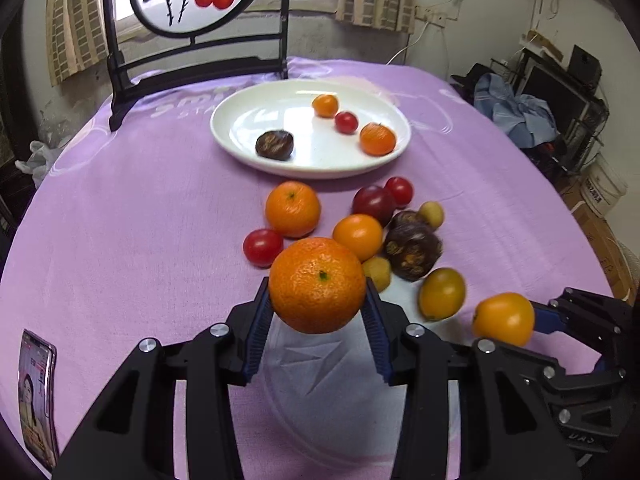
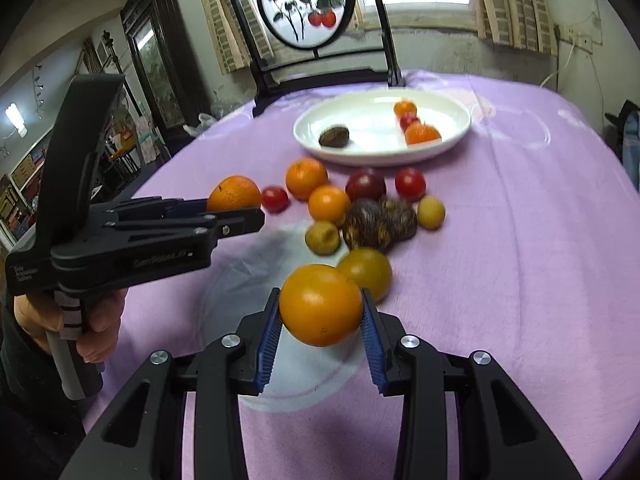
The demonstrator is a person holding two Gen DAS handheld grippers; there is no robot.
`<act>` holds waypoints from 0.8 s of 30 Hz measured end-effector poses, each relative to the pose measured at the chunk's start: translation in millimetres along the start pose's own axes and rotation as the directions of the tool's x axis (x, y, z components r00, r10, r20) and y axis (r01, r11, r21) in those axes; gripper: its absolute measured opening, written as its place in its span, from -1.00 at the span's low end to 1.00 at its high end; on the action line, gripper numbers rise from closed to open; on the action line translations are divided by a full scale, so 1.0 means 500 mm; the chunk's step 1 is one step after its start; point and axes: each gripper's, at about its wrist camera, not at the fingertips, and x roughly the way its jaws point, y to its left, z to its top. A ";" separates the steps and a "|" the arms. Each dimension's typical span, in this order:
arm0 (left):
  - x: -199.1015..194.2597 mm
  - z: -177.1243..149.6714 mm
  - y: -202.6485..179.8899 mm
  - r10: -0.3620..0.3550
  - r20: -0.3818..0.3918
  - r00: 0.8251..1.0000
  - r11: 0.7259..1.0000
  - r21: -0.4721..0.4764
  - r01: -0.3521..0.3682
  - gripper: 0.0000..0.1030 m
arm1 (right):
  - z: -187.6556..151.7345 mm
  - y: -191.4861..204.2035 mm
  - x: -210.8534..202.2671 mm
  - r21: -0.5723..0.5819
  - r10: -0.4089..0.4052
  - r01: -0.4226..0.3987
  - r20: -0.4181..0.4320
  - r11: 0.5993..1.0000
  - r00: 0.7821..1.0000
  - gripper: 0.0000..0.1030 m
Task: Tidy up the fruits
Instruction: 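Carry both fruits over the white plate and open both grippers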
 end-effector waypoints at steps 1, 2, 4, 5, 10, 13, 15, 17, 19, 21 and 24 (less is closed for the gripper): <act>-0.006 0.005 -0.001 -0.009 0.007 1.000 1.000 0.003 0.009 -0.17 | 0.009 0.002 -0.006 -0.010 -0.004 0.005 0.010 1.000 1.000 -0.26; -0.013 0.012 -0.003 -0.018 0.015 1.000 1.000 0.007 0.018 -0.17 | 0.018 0.002 -0.012 -0.020 -0.010 0.011 0.018 1.000 1.000 -0.26; -0.023 0.032 -0.005 -0.032 0.030 0.999 0.999 0.017 0.032 -0.17 | 0.045 0.003 -0.022 -0.049 -0.035 0.037 0.040 0.998 0.999 -0.26; -0.026 0.041 -0.005 -0.034 0.038 0.999 0.999 0.020 0.034 -0.17 | 0.058 0.003 -0.025 -0.063 -0.048 0.052 0.049 0.997 0.998 -0.26; -0.006 0.119 0.011 -0.005 0.076 0.997 1.000 0.006 0.005 -0.17 | 0.142 -0.009 -0.014 -0.119 -0.114 0.125 0.099 0.985 0.989 -0.26; 0.047 0.177 0.031 0.040 0.066 0.997 0.999 -0.016 -0.039 -0.17 | 0.195 -0.021 0.024 -0.147 -0.138 0.153 0.105 0.977 0.985 -0.26; 0.100 0.217 0.047 0.061 0.033 0.998 0.997 -0.039 -0.060 -0.17 | 0.225 -0.029 0.057 -0.158 -0.149 0.162 0.095 0.974 0.984 -0.26; 0.145 0.251 0.062 0.088 0.010 0.996 0.994 -0.064 -0.087 -0.17 | 0.252 -0.036 0.100 -0.169 -0.148 0.157 0.062 0.973 0.987 -0.26; 0.179 0.276 0.073 0.111 0.000 0.994 0.990 -0.083 -0.111 -0.17 | 0.273 -0.043 0.145 -0.174 -0.146 0.149 0.031 0.973 0.989 -0.26; 0.211 0.297 0.082 0.129 -0.015 0.991 0.988 -0.087 -0.130 -0.17 | 0.283 -0.048 0.180 -0.177 -0.159 0.157 0.005 0.972 0.987 -0.26; 0.255 0.315 0.097 0.151 -0.045 0.988 0.984 -0.092 -0.155 -0.17 | 0.293 -0.057 0.228 -0.179 -0.175 0.166 -0.034 0.970 0.984 -0.25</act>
